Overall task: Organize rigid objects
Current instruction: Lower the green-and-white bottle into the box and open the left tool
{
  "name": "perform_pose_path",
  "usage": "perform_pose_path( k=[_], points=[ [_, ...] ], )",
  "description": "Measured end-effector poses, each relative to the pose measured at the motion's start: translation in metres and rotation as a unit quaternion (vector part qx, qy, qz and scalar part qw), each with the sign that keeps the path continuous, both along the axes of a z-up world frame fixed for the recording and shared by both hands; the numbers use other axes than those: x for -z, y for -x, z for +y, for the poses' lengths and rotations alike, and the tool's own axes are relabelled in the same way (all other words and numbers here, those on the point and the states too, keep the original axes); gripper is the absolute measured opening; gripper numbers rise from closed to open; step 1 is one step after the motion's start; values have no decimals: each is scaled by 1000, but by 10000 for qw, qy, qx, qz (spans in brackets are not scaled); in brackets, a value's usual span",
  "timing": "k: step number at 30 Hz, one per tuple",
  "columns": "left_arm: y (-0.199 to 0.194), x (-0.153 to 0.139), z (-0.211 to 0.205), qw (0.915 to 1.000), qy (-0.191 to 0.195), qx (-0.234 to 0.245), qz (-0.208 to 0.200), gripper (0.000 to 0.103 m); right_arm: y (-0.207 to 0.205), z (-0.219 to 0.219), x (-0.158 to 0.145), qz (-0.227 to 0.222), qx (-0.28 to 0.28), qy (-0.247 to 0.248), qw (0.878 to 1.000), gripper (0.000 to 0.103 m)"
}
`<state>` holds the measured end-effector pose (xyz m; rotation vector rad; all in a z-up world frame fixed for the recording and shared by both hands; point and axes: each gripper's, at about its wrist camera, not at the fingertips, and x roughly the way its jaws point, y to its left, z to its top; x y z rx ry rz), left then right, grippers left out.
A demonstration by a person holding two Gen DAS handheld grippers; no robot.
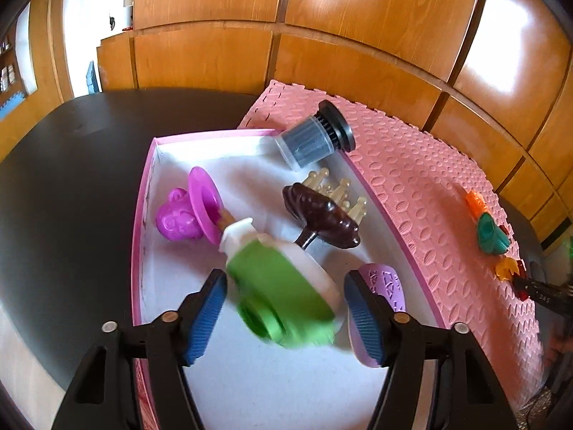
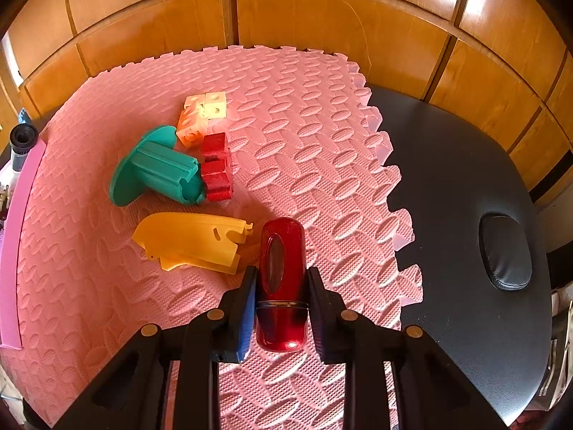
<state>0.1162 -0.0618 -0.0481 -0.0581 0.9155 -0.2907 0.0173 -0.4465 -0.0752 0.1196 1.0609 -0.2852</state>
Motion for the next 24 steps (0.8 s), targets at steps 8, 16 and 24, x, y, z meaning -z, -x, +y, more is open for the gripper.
perform_pose_path(
  k=[8,16,24],
  points=[
    [18,-8,11,9992,-74,-358,-168,78,-1,0,0,1,1,3,10000,26],
    [46,-24,15,9959,-399,-629,-521,78,-1,0,0,0,58,-24,10000,26],
    [66,-45,10,9930,-540,-529,-904,78,0,3,0,-14,43,65,10000,26]
  ],
)
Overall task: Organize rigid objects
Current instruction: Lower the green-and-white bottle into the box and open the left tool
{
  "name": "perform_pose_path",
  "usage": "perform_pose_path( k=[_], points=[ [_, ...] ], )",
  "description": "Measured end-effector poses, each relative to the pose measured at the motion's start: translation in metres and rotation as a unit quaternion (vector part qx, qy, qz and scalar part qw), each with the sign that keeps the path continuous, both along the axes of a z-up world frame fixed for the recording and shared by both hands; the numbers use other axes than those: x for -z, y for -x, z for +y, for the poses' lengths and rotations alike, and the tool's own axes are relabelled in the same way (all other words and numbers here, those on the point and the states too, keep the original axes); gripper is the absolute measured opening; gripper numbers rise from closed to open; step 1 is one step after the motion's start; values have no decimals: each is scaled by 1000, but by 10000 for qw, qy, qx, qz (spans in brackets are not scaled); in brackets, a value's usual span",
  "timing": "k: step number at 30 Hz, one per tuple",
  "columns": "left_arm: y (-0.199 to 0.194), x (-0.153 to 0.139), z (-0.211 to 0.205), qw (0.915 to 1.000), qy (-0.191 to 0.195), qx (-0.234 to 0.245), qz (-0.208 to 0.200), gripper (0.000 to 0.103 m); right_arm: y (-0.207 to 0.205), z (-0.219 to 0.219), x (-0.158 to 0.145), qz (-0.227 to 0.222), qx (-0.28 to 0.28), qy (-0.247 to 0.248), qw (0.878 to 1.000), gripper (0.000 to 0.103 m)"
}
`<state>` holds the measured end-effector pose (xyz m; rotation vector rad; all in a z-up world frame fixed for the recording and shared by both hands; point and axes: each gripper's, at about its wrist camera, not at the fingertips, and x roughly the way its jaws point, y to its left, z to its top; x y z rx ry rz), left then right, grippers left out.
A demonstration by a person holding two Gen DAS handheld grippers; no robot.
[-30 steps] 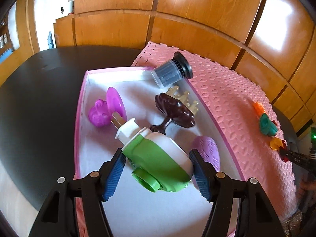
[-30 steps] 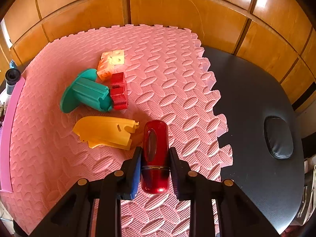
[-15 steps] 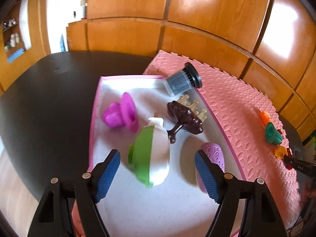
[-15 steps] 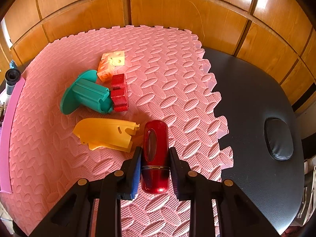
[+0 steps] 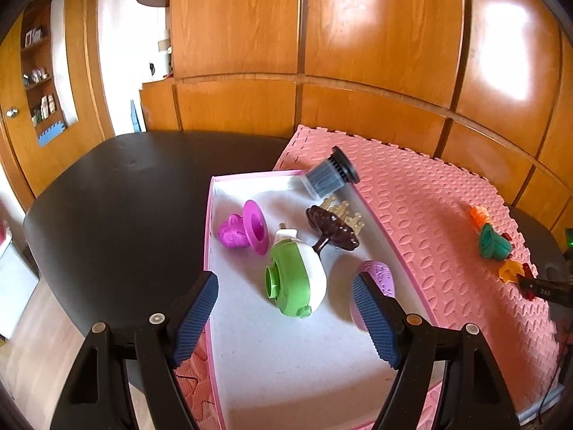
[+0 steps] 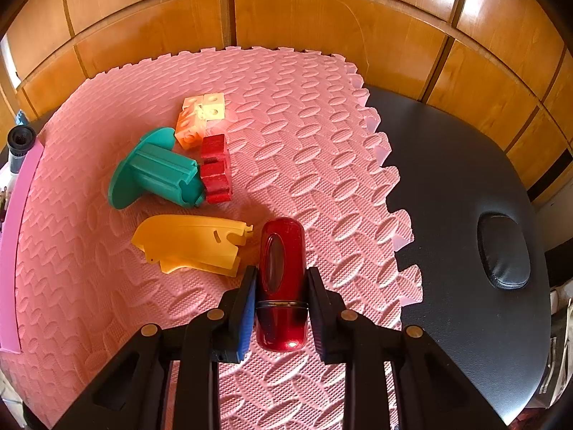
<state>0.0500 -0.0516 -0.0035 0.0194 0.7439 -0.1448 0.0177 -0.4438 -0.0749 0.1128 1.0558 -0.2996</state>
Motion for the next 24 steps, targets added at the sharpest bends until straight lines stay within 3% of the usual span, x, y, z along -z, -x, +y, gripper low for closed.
perform_pose_path(
  k=[14,24],
  points=[
    [8,0,-4,9999,-72,89,19,78,1,-2,0,-52,47,-71,9999,26],
    [10,0,-2,9999,-93,77,16,78,1,2,-2,-29,-44,143,9999,25]
  ],
)
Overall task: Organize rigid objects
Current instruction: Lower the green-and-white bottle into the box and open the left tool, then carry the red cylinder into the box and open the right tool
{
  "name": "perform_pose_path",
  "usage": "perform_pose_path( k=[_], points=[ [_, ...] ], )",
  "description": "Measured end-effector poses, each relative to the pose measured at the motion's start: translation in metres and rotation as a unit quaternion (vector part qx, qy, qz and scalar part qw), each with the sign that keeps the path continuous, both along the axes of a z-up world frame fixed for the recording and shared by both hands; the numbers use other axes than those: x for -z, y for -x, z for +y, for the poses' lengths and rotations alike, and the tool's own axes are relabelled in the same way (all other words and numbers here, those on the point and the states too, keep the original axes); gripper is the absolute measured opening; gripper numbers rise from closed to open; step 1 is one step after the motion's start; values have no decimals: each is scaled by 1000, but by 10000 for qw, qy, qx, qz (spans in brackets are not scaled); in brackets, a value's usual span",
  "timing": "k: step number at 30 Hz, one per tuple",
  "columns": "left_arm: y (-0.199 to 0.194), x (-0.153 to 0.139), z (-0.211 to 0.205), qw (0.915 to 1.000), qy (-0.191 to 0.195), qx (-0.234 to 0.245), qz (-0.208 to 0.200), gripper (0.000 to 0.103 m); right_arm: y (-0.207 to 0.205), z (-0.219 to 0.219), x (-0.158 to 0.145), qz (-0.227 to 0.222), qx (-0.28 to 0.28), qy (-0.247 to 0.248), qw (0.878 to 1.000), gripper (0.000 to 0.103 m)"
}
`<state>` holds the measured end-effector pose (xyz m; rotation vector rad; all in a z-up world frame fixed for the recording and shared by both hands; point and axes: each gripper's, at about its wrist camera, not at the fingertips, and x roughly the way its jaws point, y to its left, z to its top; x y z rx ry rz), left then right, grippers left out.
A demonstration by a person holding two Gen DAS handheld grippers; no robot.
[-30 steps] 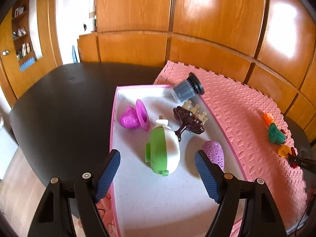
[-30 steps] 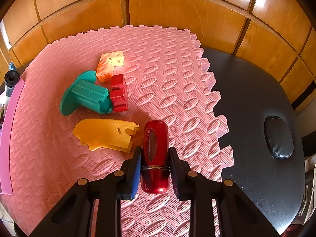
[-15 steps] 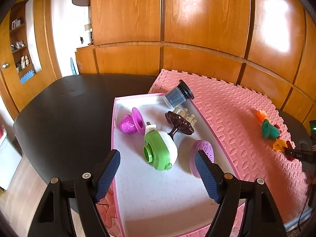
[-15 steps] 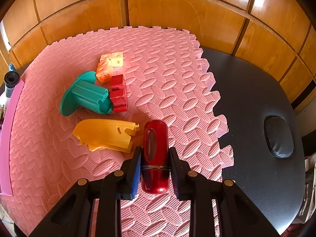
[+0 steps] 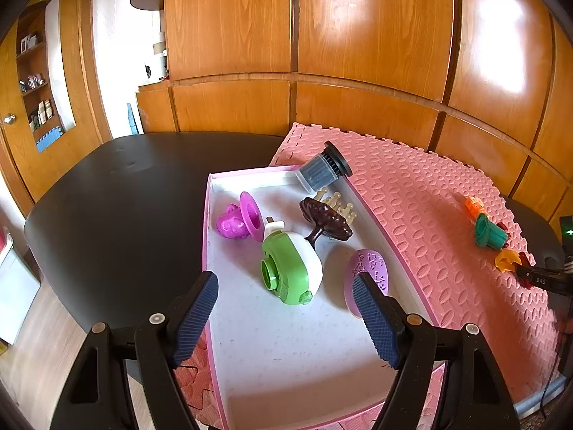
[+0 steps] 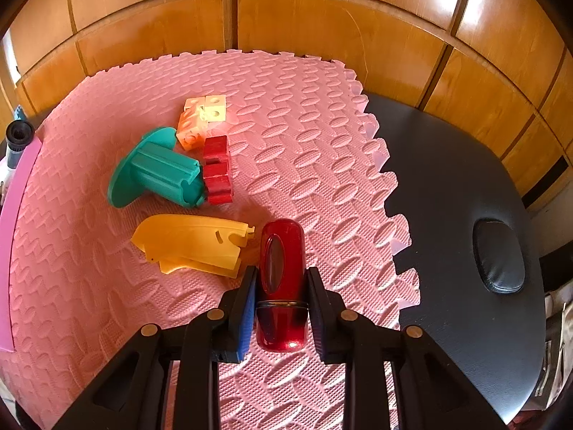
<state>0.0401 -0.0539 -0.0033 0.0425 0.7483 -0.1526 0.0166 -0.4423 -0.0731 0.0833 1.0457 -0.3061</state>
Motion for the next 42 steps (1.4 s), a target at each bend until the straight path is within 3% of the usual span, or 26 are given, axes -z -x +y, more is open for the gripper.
perform_pose_path(
  k=[9,17,28,35,42],
  points=[
    [0,-3,6,10000,-6,-72,-56,78,0,1,0,-7,5,27,10000,25],
    [0,-2,18,9997,-10,-229,-46,78,0,-6,-2,-84,155,-288,9994,25],
    [0,-3,32,9990,-9,-435,-57,78,8,-9,-25,-775,271,-466,9955,25],
    [1,-7,43,9980,-103,-596,-171,78,9,23,-51,-1359,-443,-804,9865,25],
    [3,-15,52,9965,-220,-720,-363,78,-1,120,-64,-1327,-1686,-1174,9696,25]
  ],
)
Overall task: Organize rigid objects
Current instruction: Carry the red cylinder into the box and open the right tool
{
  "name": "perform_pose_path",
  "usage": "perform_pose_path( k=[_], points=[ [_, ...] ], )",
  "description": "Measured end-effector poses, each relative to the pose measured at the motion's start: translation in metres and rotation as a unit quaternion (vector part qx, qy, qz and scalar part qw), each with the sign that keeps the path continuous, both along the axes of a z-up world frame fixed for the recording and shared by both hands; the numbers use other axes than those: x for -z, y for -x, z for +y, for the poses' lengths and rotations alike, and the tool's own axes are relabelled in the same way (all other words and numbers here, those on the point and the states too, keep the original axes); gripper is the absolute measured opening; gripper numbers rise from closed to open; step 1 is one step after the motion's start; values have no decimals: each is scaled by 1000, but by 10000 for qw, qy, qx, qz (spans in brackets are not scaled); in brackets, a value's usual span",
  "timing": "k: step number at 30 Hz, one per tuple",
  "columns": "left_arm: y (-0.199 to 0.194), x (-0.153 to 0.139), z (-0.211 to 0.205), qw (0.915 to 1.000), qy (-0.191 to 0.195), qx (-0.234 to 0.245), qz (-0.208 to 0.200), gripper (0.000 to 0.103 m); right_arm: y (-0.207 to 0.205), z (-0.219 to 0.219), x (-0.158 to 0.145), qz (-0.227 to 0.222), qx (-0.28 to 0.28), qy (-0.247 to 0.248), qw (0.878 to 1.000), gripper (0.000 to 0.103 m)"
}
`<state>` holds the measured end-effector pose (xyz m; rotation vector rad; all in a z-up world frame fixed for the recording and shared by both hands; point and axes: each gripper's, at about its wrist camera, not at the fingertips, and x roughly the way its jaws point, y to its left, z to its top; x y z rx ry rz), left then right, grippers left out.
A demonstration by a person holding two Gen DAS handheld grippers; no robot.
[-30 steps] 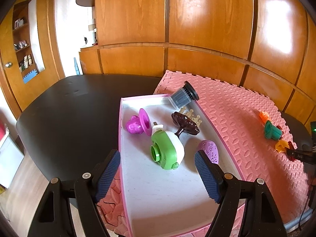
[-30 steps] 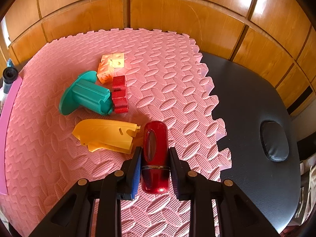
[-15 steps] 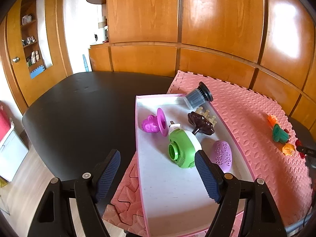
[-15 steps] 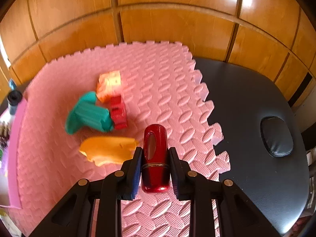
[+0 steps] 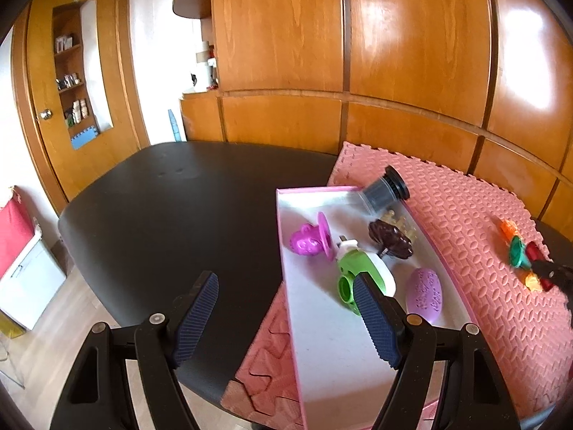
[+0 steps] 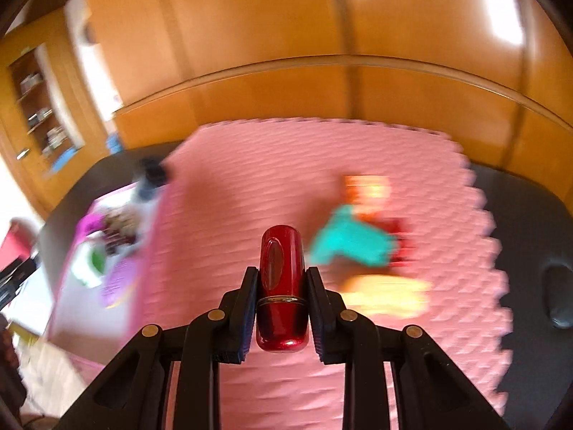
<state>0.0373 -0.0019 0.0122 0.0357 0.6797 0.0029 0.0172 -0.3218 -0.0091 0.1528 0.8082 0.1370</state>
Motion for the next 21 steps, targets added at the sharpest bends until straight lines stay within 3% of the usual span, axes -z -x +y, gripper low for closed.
perform_pose_path(
  k=[5,11,16,21],
  points=[
    [3,-9,7,9997,-120,-126,-187,78,-9,85,-5,1,-1051,-327,9939,25],
    [6,-16,17,9986,-285,-312,-323,78,-13,163,1,220,-2016,-660,9770,25],
    [7,-17,27,9979,-338,-440,-339,78,-15,204,14,475,-2409,-693,9669,25],
    [8,-16,33,9973,-363,-530,-344,78,-25,227,26,511,-2392,-642,9675,25]
  ],
)
